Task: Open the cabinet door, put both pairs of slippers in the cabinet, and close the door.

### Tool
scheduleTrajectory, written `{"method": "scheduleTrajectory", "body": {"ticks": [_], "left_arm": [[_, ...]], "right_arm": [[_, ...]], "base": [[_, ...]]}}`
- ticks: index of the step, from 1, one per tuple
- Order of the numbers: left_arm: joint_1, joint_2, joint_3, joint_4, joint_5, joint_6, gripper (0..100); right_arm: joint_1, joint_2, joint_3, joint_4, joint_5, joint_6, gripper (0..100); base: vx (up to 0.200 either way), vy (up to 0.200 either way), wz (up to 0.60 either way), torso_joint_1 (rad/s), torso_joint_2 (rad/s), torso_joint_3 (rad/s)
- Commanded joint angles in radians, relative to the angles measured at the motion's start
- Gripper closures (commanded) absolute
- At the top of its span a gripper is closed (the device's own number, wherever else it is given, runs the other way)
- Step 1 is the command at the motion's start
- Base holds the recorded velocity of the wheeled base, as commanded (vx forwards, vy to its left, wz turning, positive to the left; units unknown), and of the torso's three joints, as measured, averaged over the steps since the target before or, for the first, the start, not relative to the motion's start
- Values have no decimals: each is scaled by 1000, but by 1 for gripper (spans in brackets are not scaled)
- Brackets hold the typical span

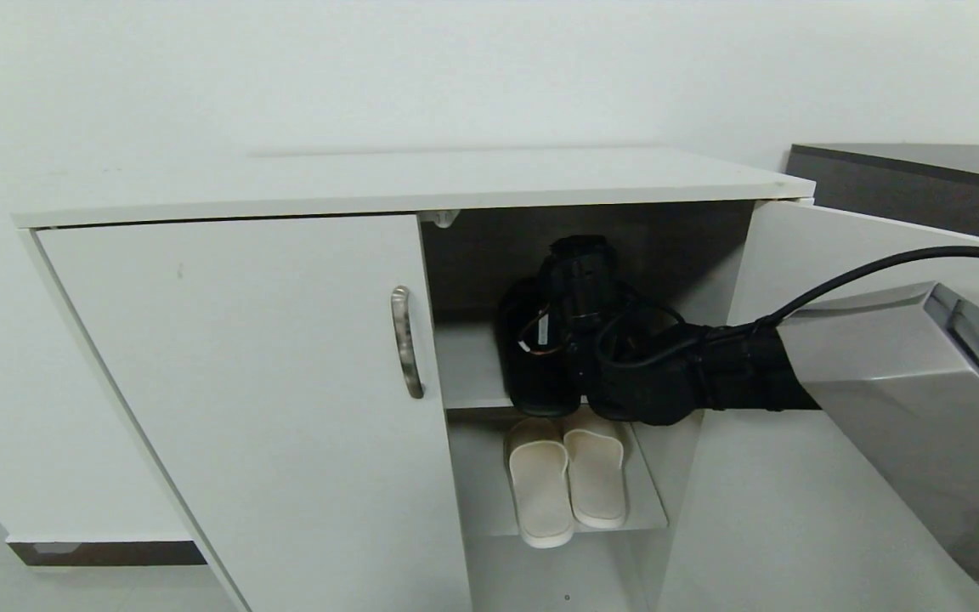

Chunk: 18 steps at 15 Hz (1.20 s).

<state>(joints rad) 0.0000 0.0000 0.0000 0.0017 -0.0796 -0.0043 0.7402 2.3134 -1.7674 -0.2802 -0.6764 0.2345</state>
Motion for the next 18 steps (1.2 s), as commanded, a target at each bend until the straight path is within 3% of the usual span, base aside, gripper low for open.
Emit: {"method": "scheduleTrajectory", "body": {"ticks": [1,2,3,6,9,11,14,15,16,18], "left_arm": [[0,2,0,0,0,0,100],[0,2,0,0,0,0,100],[0,2,0,0,0,0,100],[0,2,0,0,0,0,100],[0,2,0,0,0,0,100],[0,2,0,0,0,0,100],[0,2,0,0,0,0,100],[0,2,0,0,0,0,100],[0,2,0,0,0,0,100],[0,2,0,0,0,0,100]], "right_arm": [[-1,21,-12,1,1,-1,100],[-1,23,-18,3,1,0,100],[-1,21,-20,21,1,0,0],[4,-32,42,26,3,8,0],[45,-180,237,-16,12,11,0],[80,-304,404,-79,74,8,0],[94,-447,595,-140,199,42,0],[96,-450,600,-142,202,43,0],[122,-545,735,-208,271,57,0],[137,-615,844,-275,278,55,0]], "base": [[0,0,0,0,0,0],[0,0,0,0,0,0],[0,0,0,0,0,0],[0,0,0,0,0,0],[0,0,0,0,0,0],[0,0,0,0,0,0],[-200,0,0,7,2,1],[-200,0,0,-2,-2,2],[-200,0,0,2,-2,7],[-200,0,0,-2,0,7]]}}
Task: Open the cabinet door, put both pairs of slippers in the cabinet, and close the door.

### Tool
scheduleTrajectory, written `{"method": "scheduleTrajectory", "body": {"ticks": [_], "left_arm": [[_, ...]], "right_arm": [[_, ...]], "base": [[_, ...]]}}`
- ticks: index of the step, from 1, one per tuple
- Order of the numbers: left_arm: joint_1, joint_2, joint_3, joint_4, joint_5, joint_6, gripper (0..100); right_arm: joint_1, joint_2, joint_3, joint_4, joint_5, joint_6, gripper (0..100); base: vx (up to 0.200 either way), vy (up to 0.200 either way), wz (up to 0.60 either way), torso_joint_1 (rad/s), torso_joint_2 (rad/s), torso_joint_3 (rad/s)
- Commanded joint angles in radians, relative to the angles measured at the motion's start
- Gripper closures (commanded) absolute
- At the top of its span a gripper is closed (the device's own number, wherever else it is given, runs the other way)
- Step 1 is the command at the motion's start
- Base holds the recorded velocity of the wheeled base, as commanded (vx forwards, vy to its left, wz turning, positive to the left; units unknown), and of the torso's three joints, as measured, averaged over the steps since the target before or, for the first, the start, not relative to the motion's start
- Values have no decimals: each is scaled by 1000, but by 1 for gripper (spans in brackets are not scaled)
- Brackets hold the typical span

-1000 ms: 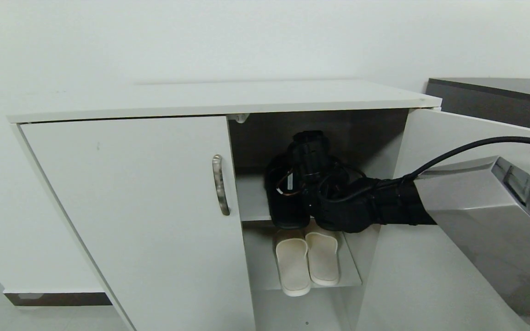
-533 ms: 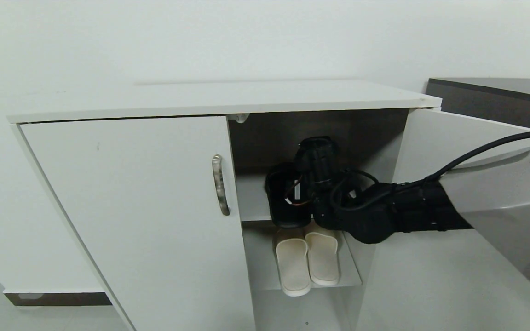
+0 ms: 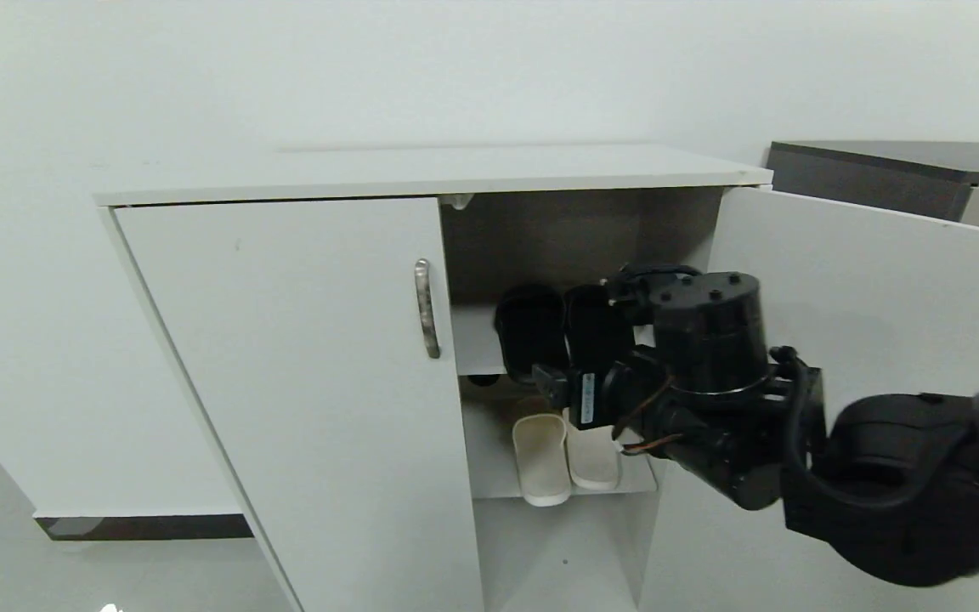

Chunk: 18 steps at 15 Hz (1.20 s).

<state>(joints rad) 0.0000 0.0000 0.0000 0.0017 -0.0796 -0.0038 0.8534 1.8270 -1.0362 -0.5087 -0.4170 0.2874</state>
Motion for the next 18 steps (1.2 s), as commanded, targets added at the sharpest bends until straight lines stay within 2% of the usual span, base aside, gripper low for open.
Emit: {"method": "scheduleTrajectory", "body": {"ticks": [1,4,6,11,15,18], "left_arm": [[0,2,0,0,0,-1,100],[0,2,0,0,-3,1,100],[0,2,0,0,-3,1,100],[0,2,0,0,-5,2,100],[0,2,0,0,-5,2,100],[0,2,0,0,-2,-1,100]], "right_arm": [[26,-157,160,-74,27,4,100],[38,-227,245,-105,118,-1,100],[67,-247,272,-105,133,-2,100],[69,-262,318,-108,170,-1,100],[55,-256,403,-220,228,-24,100],[47,-245,433,-274,230,-48,100]], "base": [[-200,0,0,-2,2,7],[-200,0,0,2,1,2],[-200,0,0,0,0,2],[-200,0,0,1,2,2],[-200,0,0,0,1,4],[0,0,0,0,0,0]]}}
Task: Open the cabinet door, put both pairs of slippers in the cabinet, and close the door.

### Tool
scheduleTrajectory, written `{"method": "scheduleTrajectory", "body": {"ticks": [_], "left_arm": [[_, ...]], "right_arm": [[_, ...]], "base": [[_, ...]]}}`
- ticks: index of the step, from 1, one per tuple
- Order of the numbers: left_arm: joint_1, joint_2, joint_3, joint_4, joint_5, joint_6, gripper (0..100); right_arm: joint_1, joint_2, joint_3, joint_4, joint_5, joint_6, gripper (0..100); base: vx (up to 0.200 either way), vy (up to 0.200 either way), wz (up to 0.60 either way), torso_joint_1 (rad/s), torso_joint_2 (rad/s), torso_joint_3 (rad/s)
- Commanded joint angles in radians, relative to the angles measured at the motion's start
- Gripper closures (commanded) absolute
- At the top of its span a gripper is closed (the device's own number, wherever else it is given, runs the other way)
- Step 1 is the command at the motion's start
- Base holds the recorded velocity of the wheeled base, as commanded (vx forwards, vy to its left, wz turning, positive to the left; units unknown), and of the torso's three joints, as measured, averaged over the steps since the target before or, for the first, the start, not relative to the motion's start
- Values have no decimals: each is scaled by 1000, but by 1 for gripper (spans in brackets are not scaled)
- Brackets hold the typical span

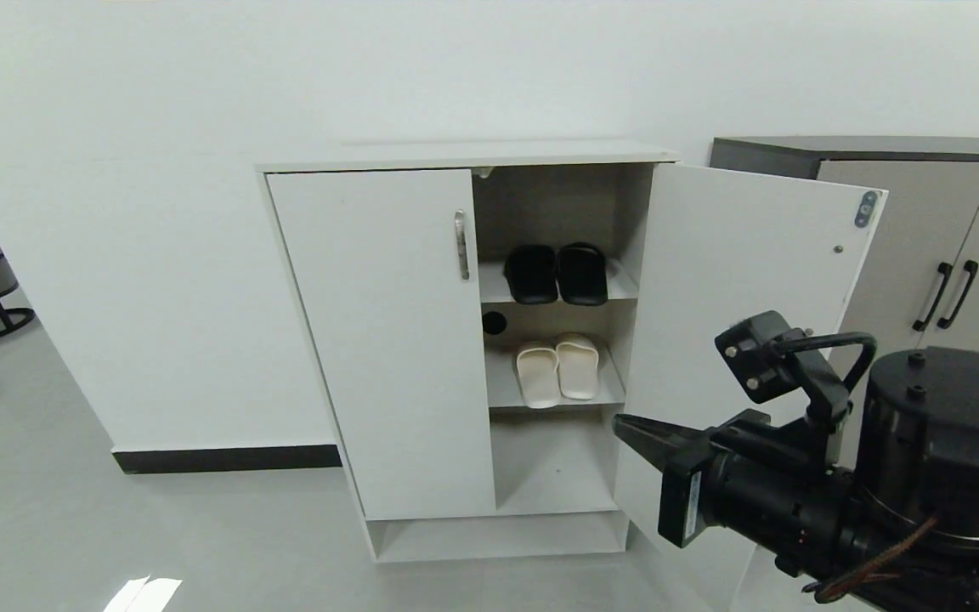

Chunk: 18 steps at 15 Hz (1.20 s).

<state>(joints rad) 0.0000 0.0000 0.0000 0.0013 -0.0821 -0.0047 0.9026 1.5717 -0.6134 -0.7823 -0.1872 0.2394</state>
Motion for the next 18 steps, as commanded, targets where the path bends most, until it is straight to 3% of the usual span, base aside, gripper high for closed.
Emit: {"method": "scheduleTrajectory", "body": {"ticks": [1,5,8,12,18], "left_arm": [[0,2,0,0,1,-1,100],[0,2,0,0,1,0,100],[0,2,0,0,1,2,100],[0,2,0,0,1,2,100],[0,2,0,0,1,2,100]], "right_arm": [[-2,10,11,-2,0,0,100],[-10,18,29,-2,5,5,100],[-44,18,30,-2,66,8,100],[-47,18,29,-2,86,6,100],[-48,25,32,-2,115,17,100]], "base": [[0,0,0,0,0,0],[0,0,0,0,0,0],[0,0,0,0,0,0],[0,0,0,64,-227,-232],[0,0,0,180,-500,-297]]}}
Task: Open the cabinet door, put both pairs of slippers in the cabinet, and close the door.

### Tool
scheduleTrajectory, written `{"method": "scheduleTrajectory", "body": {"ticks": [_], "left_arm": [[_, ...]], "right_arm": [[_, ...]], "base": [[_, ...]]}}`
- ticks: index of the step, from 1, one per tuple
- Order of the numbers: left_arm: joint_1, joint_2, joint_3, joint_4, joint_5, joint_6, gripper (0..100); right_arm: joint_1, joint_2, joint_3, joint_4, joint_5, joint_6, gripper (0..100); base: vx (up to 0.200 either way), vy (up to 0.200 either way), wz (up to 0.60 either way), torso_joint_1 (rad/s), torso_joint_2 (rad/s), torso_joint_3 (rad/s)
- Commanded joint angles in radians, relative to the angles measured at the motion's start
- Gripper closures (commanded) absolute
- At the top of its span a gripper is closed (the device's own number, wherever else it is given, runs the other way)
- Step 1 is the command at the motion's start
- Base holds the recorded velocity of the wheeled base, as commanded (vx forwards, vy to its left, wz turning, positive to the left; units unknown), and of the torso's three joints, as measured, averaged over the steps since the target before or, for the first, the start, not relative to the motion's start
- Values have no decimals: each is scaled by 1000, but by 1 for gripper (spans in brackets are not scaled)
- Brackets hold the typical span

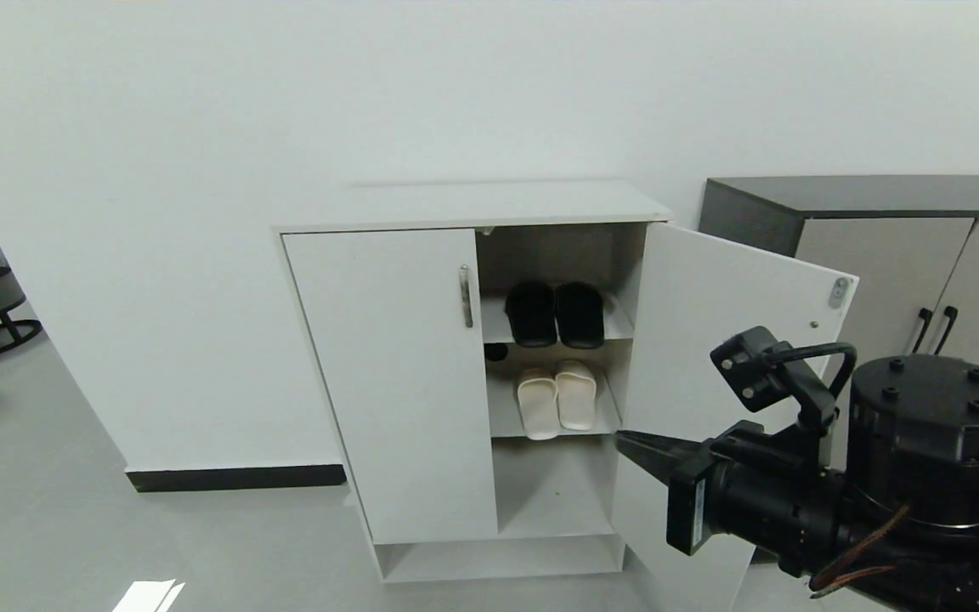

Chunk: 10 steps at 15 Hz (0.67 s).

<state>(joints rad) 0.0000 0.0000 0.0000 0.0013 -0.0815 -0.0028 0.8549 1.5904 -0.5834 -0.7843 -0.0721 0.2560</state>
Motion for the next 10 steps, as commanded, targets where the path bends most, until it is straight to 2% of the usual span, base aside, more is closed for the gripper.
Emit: {"method": "scheduleTrajectory", "body": {"ticks": [1,10], "left_arm": [[0,2,0,0,0,0,100],[0,2,0,0,0,0,100]], "right_arm": [[0,5,8,-1,0,0,100],[-11,14,34,-9,3,-4,100]], "base": [[0,0,0,183,-471,-295],[0,0,0,203,-485,-282]]}}
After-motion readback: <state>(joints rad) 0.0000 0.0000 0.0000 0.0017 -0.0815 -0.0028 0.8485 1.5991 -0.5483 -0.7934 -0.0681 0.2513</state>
